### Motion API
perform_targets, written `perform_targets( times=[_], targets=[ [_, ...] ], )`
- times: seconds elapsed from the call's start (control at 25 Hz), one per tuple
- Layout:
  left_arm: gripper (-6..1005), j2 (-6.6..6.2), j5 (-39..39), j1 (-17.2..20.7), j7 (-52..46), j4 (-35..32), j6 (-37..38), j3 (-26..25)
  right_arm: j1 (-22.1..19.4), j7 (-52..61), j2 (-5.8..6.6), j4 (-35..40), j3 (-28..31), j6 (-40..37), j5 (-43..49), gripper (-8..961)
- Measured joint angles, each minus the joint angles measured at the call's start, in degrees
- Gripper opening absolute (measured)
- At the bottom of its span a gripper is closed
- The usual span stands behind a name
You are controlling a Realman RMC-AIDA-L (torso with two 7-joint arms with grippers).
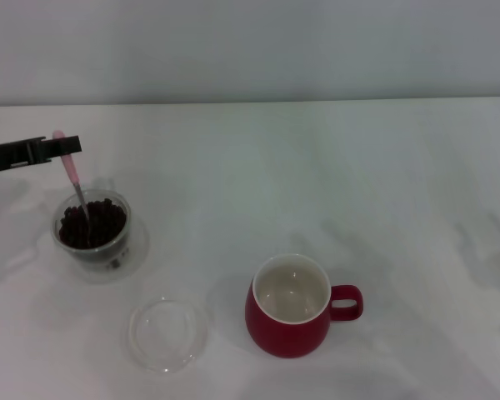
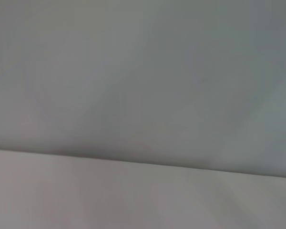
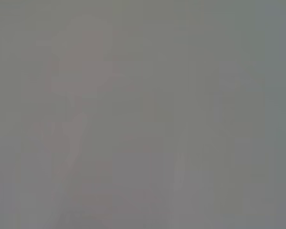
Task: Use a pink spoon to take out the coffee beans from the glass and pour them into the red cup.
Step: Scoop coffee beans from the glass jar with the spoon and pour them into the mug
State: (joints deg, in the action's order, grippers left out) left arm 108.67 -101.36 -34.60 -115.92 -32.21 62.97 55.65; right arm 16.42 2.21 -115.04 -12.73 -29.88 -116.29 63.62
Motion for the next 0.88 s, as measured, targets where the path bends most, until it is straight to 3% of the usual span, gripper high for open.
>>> perform_targets(
  times=[0.16, 0.56, 0.88],
  targets=[
    [129, 0.33, 1.0, 0.1, 0.0, 2.4, -0.2, -1.8, 0.0, 0.0, 0.00, 0.0, 0.0, 0.6, 0.2, 528],
    [129, 1.84, 1.3, 2.3, 1.0, 3.2, -0.1, -11.6, 0.7, 0.0, -0.09, 0.1, 0.0, 2.3, 0.0, 528],
    [130, 2.20, 3.2, 3.1, 1.0, 5.7, -0.1, -12.8, 1.4, 0.1, -0.14, 0.9, 0.0, 2.7, 0.0, 528]
  ],
)
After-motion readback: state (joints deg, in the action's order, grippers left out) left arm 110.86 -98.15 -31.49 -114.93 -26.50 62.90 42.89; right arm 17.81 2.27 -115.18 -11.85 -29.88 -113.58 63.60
